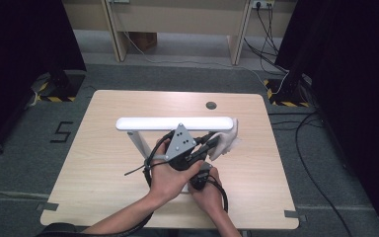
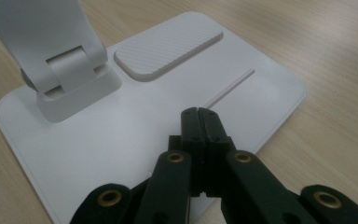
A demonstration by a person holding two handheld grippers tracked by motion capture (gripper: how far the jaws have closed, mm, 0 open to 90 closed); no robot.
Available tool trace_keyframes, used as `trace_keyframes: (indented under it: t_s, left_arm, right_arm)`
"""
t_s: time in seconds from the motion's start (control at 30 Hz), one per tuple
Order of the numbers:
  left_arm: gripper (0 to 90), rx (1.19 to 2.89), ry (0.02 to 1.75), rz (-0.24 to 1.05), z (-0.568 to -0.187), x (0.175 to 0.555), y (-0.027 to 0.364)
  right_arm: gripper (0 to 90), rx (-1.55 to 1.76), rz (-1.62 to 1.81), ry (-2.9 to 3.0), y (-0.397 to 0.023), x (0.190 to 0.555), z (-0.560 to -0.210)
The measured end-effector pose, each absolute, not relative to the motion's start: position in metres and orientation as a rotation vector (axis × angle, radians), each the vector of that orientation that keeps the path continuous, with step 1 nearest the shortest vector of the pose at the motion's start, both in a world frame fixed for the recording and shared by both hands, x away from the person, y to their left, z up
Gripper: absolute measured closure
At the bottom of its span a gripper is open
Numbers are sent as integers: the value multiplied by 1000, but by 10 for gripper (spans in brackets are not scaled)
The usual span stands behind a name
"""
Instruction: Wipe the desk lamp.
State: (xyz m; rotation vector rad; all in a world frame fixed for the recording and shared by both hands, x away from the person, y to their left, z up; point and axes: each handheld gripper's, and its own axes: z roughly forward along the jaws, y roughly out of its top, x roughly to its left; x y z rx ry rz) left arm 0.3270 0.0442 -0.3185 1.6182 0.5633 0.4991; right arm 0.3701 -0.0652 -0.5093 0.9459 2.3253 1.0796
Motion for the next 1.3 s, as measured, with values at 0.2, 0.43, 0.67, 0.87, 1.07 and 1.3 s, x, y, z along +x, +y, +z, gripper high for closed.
trace_keyframes:
  t_s: [0.2,0.43,0.67,0.87,1.07,1.3]
  left_arm:
    - [826,1563,596,487,-323,326,51]
    - [826,1537,610,474,-324,326,52]
    - [826,1523,601,472,-324,324,52]
    - [825,1531,588,472,-324,323,49]
    - [825,1525,571,468,-321,319,48]
    - [825,1515,584,472,-321,320,50]
  right_arm:
    - [900,939,1079,2323,-65,370,-509]
    - [900,938,1079,2323,-65,370,-509]
    - [900,937,1081,2321,-65,370,-510]
    - [900,942,1084,2320,-65,370,-510]
    - [900,946,1086,2320,-65,370,-510]
    - [900,947,1088,2319,-65,370,-510]
